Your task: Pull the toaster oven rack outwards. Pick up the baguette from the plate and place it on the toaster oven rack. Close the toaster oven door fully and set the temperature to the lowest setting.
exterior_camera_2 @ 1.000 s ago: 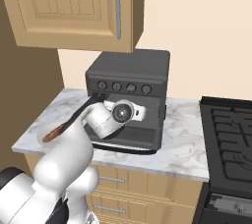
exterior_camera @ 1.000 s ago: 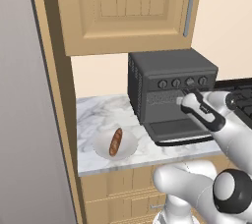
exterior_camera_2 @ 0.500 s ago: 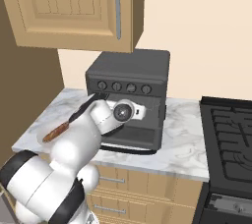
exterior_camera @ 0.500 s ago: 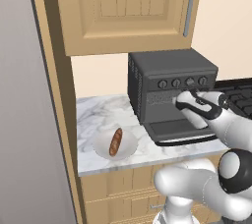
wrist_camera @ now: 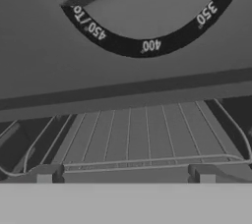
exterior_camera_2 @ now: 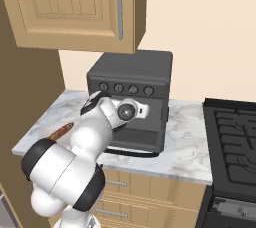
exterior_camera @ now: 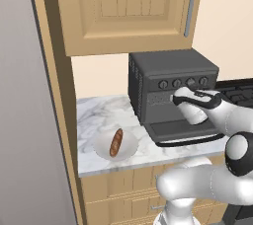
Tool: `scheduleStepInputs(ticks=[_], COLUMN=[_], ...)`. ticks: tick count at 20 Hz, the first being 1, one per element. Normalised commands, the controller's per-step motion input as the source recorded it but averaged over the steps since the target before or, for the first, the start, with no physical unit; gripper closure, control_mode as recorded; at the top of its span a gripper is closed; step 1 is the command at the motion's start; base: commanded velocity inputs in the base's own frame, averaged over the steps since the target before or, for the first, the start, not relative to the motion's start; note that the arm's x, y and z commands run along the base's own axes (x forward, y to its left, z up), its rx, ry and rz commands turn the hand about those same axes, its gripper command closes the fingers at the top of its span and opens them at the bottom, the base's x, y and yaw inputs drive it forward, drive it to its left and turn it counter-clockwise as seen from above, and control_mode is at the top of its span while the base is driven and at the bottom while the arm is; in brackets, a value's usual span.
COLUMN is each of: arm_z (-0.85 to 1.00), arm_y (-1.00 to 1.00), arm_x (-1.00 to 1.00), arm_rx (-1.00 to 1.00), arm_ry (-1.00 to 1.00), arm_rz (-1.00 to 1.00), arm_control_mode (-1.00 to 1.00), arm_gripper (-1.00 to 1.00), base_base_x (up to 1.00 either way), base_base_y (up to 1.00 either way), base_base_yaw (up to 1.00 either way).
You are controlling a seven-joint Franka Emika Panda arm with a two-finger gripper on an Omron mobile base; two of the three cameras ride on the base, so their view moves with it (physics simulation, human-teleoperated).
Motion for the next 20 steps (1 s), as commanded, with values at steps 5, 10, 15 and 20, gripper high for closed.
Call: scheduleStepInputs(ticks=[5, 10, 15, 20], arm_z=[-0.28, -0.23, -0.05, -0.01], arm_y=[0.00, 0.00, 0.00, 0.00], arm_x=[0.14, 0.00, 0.04, 0.21], arm_rx=[-0.08, -0.09, -0.03, 0.00], arm_ry=[-0.11, -0.08, -0.04, -0.01], arm_rz=[0.00, 0.00, 0.00, 0.00], arm_control_mode=[-1.00, -1.00, -1.00, -1.00], arm_gripper=[-1.00, -1.00, -1.00, -1.00], base_base_x=[0.00, 0.00, 0.00, 0.00], base_base_y=[0.00, 0.00, 0.00, 0.00], base_base_yaw=[0.00, 0.00, 0.00, 0.00])
